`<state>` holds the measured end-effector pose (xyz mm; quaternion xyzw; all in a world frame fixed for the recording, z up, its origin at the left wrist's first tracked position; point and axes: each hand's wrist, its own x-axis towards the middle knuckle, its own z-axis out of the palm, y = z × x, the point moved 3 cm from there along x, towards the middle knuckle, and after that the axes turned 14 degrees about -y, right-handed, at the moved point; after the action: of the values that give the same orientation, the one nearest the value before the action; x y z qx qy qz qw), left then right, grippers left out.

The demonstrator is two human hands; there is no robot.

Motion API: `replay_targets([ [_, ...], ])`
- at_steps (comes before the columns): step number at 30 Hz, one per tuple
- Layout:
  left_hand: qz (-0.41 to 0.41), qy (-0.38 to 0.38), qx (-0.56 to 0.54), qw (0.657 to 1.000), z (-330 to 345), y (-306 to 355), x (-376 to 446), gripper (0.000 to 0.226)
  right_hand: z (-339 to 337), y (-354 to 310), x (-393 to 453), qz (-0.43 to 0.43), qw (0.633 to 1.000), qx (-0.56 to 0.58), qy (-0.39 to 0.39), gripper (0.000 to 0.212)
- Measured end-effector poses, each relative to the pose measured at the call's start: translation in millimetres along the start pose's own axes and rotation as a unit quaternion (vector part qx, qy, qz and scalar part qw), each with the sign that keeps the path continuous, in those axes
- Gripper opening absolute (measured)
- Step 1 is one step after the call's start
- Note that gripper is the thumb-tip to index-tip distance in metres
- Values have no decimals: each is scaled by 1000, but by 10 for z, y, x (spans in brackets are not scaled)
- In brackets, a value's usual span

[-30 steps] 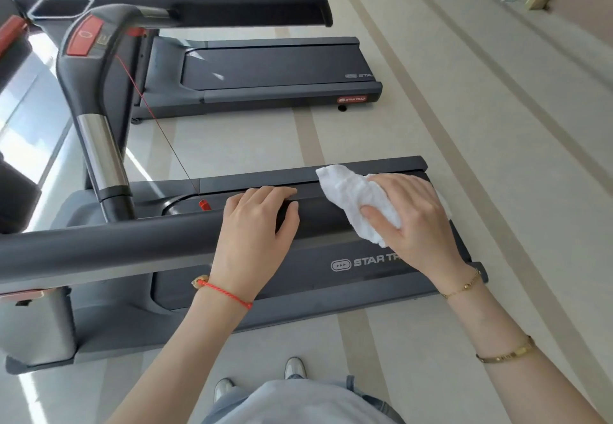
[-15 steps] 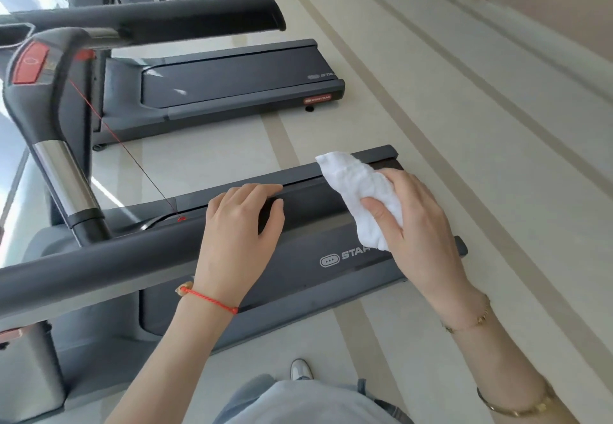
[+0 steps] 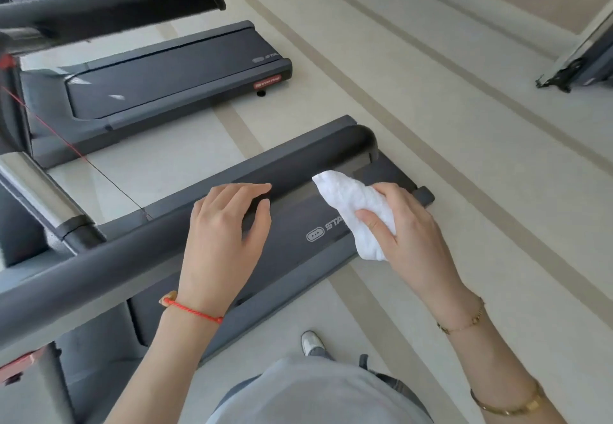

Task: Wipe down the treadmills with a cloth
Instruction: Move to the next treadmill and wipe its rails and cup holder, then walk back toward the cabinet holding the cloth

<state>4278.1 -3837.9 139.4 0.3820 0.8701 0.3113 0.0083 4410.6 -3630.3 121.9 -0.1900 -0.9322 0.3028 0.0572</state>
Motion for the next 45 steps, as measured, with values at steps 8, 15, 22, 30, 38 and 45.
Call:
replay_targets([
  [8, 23, -47, -13, 999, 25, -57, -206, 21, 146, -147, -338, 39, 999, 10, 21, 39],
  [15, 51, -75, -19, 996, 56, -66, -295, 21, 194, -222, -586, 70, 997, 16, 36, 38],
  [22, 82, -107, -32, 990, 197, -7, -282, 21, 181, -131, -822, 111, 992, 21, 61, 42],
  [30, 117, -159, -47, 979, 569, 232, -89, 21, 21, 184, -1044, 171, 980, 18, 99, 35],
  [38, 162, -191, -56, 967, 1160, 838, 432, 21, -391, 911, -1131, 229, 964, 22, 136, 34],
  [45, 194, -206, -80, 956, 1837, 1735, 1035, 22, -1094, 1733, -1148, 257, 953, 17, 161, 32],
])
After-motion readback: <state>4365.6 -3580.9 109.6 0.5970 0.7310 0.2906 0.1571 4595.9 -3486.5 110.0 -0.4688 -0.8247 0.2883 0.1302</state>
